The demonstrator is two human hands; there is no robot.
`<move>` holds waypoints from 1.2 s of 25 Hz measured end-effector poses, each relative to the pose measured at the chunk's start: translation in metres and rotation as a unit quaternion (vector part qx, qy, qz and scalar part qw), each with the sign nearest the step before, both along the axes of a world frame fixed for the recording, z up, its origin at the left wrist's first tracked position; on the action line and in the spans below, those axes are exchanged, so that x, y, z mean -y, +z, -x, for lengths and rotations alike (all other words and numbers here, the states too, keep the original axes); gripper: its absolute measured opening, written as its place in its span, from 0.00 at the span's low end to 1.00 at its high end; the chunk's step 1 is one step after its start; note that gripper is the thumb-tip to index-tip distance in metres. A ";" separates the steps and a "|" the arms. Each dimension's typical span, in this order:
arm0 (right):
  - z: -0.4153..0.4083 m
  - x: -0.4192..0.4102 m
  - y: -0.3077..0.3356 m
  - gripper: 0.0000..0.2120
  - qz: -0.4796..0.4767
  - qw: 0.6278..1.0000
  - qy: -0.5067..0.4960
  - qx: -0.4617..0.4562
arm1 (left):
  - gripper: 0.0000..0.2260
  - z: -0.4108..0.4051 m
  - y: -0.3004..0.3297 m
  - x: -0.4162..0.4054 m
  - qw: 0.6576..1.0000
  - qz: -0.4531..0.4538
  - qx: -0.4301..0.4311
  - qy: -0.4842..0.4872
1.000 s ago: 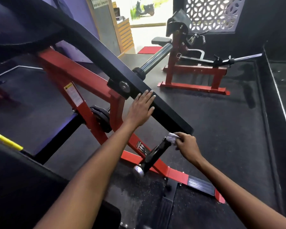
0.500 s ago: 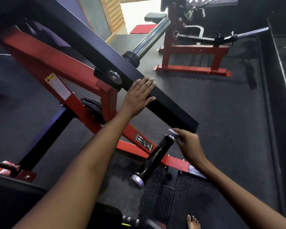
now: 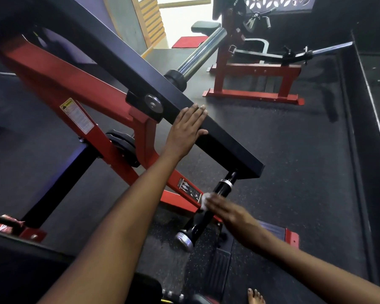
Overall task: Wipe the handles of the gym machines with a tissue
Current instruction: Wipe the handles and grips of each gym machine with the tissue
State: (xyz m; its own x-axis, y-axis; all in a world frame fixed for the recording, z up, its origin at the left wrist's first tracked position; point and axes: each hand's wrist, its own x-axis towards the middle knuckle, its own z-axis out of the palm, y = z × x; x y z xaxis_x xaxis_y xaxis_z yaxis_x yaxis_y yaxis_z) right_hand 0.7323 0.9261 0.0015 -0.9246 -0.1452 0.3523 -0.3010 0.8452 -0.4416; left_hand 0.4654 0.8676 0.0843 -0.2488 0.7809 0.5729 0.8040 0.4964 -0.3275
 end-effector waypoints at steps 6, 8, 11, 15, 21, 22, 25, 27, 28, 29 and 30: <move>0.012 -0.048 -0.009 0.24 0.038 0.992 -0.117 0.023 | 0.24 -0.002 0.002 0.002 1.000 0.011 0.004 0.020; 0.002 -0.026 -0.010 0.25 0.035 0.994 -0.104 0.026 | 0.24 -0.003 0.001 0.002 1.000 0.011 0.003 0.018; -0.005 -0.001 -0.005 0.22 -0.040 0.996 0.075 -0.010 | 0.24 -0.003 0.003 0.002 1.000 0.013 0.012 0.024; 0.026 -0.045 0.007 0.20 0.042 0.994 -0.091 0.035 | 0.25 -0.009 0.005 0.001 0.999 0.024 0.038 0.032; 0.042 -0.009 0.037 0.14 -0.052 0.984 0.118 0.121 | 0.26 -0.014 0.008 0.003 0.994 0.060 0.049 0.072; 0.056 -0.024 0.042 0.12 -0.063 0.983 0.066 0.160 | 0.26 -0.015 0.008 0.003 0.993 0.070 0.054 0.078; 0.076 -0.036 0.047 0.10 -0.109 0.968 -0.021 0.227 | 0.27 -0.017 0.007 0.005 0.990 0.088 0.057 0.092; 0.073 -0.005 0.059 0.11 -0.114 0.958 0.063 0.255 | 0.27 -0.017 0.007 0.005 0.990 0.086 0.050 0.100; 0.073 0.005 0.061 0.11 -0.113 0.950 0.113 0.269 | 0.27 -0.017 0.007 0.004 0.990 0.084 0.048 0.100; 0.076 0.003 0.060 0.11 -0.120 0.945 0.122 0.278 | 0.27 -0.017 0.008 0.004 0.989 0.088 0.055 0.101; 0.083 -0.007 0.061 0.09 -0.129 0.941 0.083 0.302 | 0.28 -0.018 0.008 0.004 0.988 0.095 0.066 0.103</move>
